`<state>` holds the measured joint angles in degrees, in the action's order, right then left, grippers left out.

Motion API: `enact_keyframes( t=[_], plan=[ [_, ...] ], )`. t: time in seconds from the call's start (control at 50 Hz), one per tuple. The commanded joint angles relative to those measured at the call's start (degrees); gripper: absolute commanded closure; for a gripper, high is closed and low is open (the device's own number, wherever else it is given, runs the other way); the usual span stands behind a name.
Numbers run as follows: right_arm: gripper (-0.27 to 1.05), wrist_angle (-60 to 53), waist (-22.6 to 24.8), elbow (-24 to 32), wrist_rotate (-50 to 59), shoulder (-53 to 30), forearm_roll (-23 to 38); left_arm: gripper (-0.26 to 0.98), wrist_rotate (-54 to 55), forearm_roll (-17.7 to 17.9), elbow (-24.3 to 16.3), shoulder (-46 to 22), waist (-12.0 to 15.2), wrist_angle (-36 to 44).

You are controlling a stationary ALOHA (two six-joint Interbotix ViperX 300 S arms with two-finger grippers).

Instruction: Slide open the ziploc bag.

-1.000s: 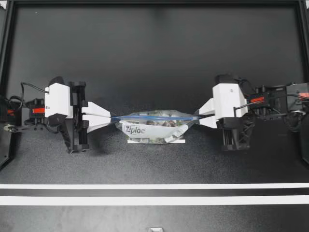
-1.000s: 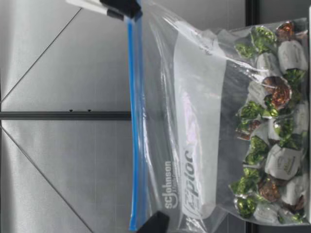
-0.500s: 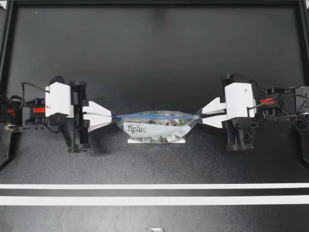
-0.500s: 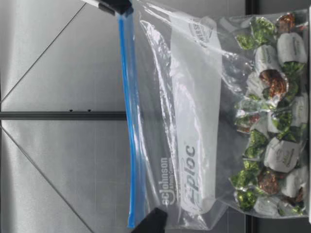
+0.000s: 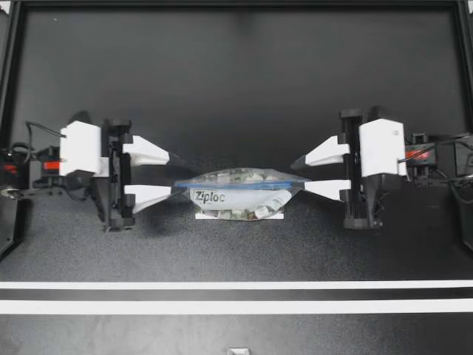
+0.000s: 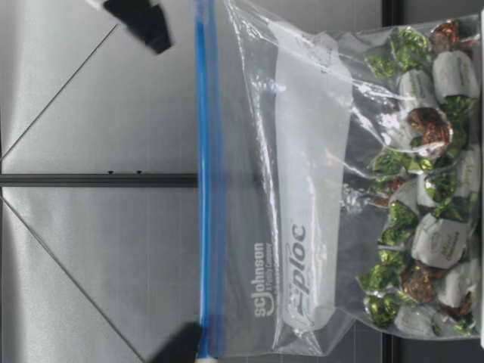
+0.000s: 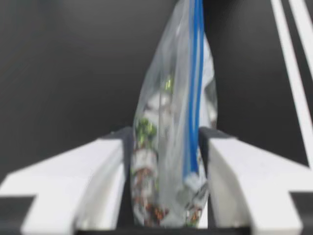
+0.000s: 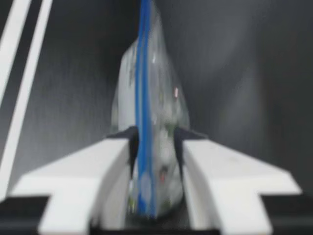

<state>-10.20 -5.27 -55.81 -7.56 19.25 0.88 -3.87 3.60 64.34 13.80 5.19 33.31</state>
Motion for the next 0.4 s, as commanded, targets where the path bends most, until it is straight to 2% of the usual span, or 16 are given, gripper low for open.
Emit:
enact_keyframes(
  t=[0.0, 0.12, 0.38],
  plan=[
    [0.39, -5.63, -0.44, -0.18, 0.62, 1.14, -0.18, 0.30, -0.09, -0.62, -0.97, 3.96, 0.18, -0.35],
    [0.39, -10.11, -0.44, -0.79, 1.58, 1.05, -0.18, 0.30, -0.09, -0.70, -0.70, 7.56, 0.18, -2.02],
    [0.39, -10.63, -0.44, -1.67, 2.37, 2.11, -0.18, 0.30, -0.18, -0.70, -0.35, 12.92, 0.18, -9.49]
  ],
)
